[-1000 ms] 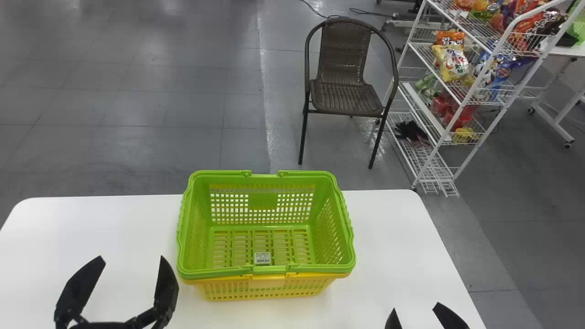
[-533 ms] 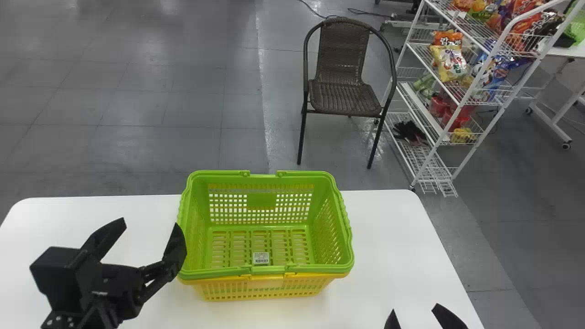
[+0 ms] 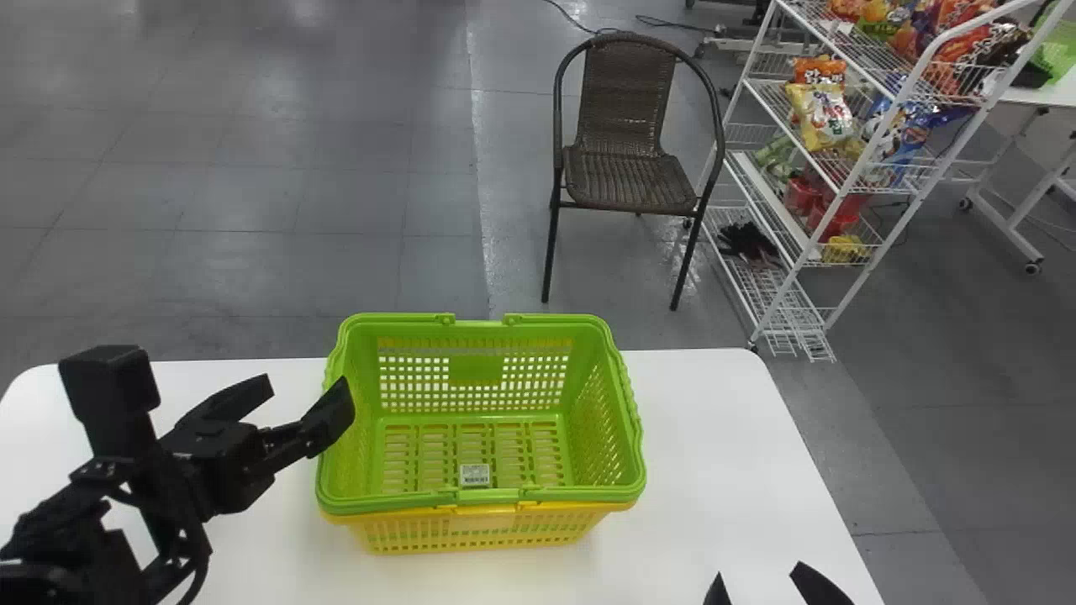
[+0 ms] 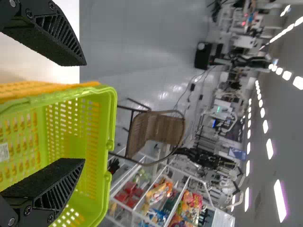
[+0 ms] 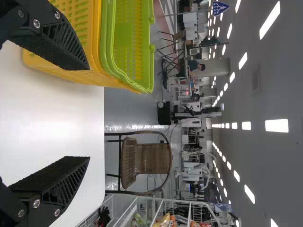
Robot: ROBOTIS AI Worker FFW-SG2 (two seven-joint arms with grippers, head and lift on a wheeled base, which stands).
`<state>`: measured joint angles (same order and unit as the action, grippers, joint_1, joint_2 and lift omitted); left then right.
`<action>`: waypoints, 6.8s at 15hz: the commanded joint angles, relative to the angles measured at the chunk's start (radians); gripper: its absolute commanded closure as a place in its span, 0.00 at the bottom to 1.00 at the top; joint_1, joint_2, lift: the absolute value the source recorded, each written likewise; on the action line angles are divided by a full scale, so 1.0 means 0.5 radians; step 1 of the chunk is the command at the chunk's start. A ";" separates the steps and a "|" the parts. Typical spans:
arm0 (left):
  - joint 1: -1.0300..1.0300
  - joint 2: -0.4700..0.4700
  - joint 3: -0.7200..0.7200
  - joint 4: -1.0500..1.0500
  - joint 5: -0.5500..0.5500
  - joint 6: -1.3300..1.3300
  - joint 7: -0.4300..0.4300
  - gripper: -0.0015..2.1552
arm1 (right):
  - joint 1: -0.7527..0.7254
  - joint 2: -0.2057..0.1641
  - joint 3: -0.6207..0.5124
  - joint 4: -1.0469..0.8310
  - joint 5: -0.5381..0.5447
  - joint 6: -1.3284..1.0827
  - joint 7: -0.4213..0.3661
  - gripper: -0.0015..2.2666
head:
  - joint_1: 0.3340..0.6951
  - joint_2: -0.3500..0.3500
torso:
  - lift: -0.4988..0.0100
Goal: Grasp handle with right gripper to insert into left gripper then lift and swing left to center
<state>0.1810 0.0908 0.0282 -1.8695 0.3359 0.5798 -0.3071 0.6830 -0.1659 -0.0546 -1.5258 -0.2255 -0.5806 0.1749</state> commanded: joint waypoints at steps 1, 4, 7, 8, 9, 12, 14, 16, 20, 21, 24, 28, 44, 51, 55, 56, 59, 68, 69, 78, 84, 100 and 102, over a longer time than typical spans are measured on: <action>-0.153 0.003 0.036 0.097 0.077 0.238 -0.067 0.04 | 0.002 0.000 -0.001 -0.004 0.000 0.000 0.000 0.07 | 1.00 0.25 | 0.98; -0.313 0.003 0.082 0.306 0.126 0.398 -0.134 0.04 | 0.012 -0.003 -0.007 -0.010 0.000 -0.006 0.000 0.07 | 1.00 0.22 | 0.98; -0.430 -0.001 0.143 0.518 0.218 0.416 -0.190 0.04 | 0.012 -0.003 -0.013 -0.010 0.000 0.000 0.000 0.07 | 1.00 0.23 | 0.98; -0.460 -0.001 0.143 0.561 0.215 0.416 -0.196 0.04 | 0.012 -0.003 -0.017 -0.013 0.000 0.000 0.000 0.07 | 1.00 0.23 | 0.98; -0.476 -0.001 0.143 0.597 0.215 0.416 -0.199 0.04 | 0.012 -0.003 -0.017 -0.013 0.000 0.000 0.000 0.07 | 1.00 0.24 | 0.98; -0.515 -0.001 0.140 0.665 0.212 0.416 -0.208 0.04 | 0.012 -0.003 -0.017 -0.013 0.000 0.000 0.000 0.07 | 1.00 0.24 | 0.98; -0.528 -0.001 0.128 0.692 0.209 0.416 -0.214 0.04 | 0.012 -0.003 -0.020 -0.010 0.000 0.006 0.000 0.07 | 1.00 0.24 | 0.98; -0.528 -0.001 0.121 0.692 0.212 0.416 -0.223 0.04 | 0.012 -0.003 -0.026 -0.007 0.000 0.006 -0.003 0.07 | 1.00 0.24 | 0.98; -0.519 -0.007 0.115 0.683 0.230 0.422 -0.245 0.04 | 0.012 0.000 -0.026 -0.007 0.000 0.000 -0.003 0.07 | 1.00 0.22 | 0.98; -0.519 -0.007 0.115 0.680 0.239 0.422 -0.245 0.05 | 0.012 0.000 -0.026 -0.007 0.000 0.000 -0.003 0.07 | 1.00 0.22 | 0.98; -0.519 -0.007 0.121 0.662 0.255 0.428 -0.245 0.05 | 0.015 0.000 -0.026 -0.007 -0.003 0.000 -0.003 0.07 | 1.00 0.21 | 0.98; -0.525 -0.004 0.131 0.576 0.347 0.514 -0.245 0.05 | 0.015 0.000 -0.026 -0.007 -0.003 0.000 -0.003 0.07 | 1.00 0.20 | 0.98; -0.654 -0.010 0.060 0.429 0.623 0.931 -0.269 0.04 | -0.087 -0.003 -0.127 -0.072 -0.012 0.068 0.043 0.32 | 1.00 0.07 | 0.98; -0.672 -0.031 0.011 0.389 0.651 0.974 -0.260 0.04 | -0.341 -0.003 -0.102 -0.139 0.218 0.448 -0.058 0.94 | 1.00 0.06 | 0.98; -0.687 -0.040 -0.035 0.355 0.660 1.011 -0.242 0.04 | -0.501 -0.024 -0.026 -0.130 0.328 0.675 -0.129 0.96 | 1.00 0.07 | 0.98; -0.693 -0.044 -0.050 0.355 0.657 1.011 -0.236 0.04 | -0.541 -0.030 -0.010 -0.114 0.334 0.730 -0.132 0.96 | 1.00 0.08 | 0.98; -0.715 -0.077 -0.093 0.361 0.648 1.011 -0.226 0.04 | -0.648 -0.042 0.008 -0.053 0.390 0.859 -0.138 0.96 | 1.00 0.08 | 0.98; -0.736 -0.111 -0.152 0.367 0.635 1.011 -0.208 0.04 | -0.884 -0.113 0.171 0.116 0.506 1.031 -0.163 0.96 | 1.00 0.06 | 0.98; -0.739 -0.111 -0.152 0.367 0.635 1.011 -0.208 0.04 | -0.906 -0.116 0.186 0.134 0.506 1.049 -0.163 0.96 | 1.00 0.07 | 0.98; -0.724 -0.108 -0.142 0.361 0.648 1.011 -0.214 0.04 | -0.949 -0.119 0.244 0.162 0.512 1.062 -0.181 0.96 | 1.00 0.10 | 0.98; -0.709 -0.108 -0.139 0.355 0.657 1.017 -0.223 0.04 | -0.949 -0.119 0.241 0.122 0.439 1.068 -0.181 0.96 | 1.00 0.10 | 0.98; -0.690 -0.108 -0.127 0.355 0.678 1.017 -0.233 0.04 | -1.013 -0.119 0.287 0.217 0.463 1.111 -0.181 0.96 | 1.00 0.10 | 0.98; -0.687 -0.108 -0.124 0.355 0.678 1.017 -0.236 0.04 | -1.019 -0.116 0.293 0.226 0.460 1.117 -0.181 0.96 | 1.00 0.11 | 0.98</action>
<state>-0.1637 0.0368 -0.0350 -1.6915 0.6744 1.0885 -0.4240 0.1754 -0.2245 0.0894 -1.4166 0.0044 -0.0236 0.0843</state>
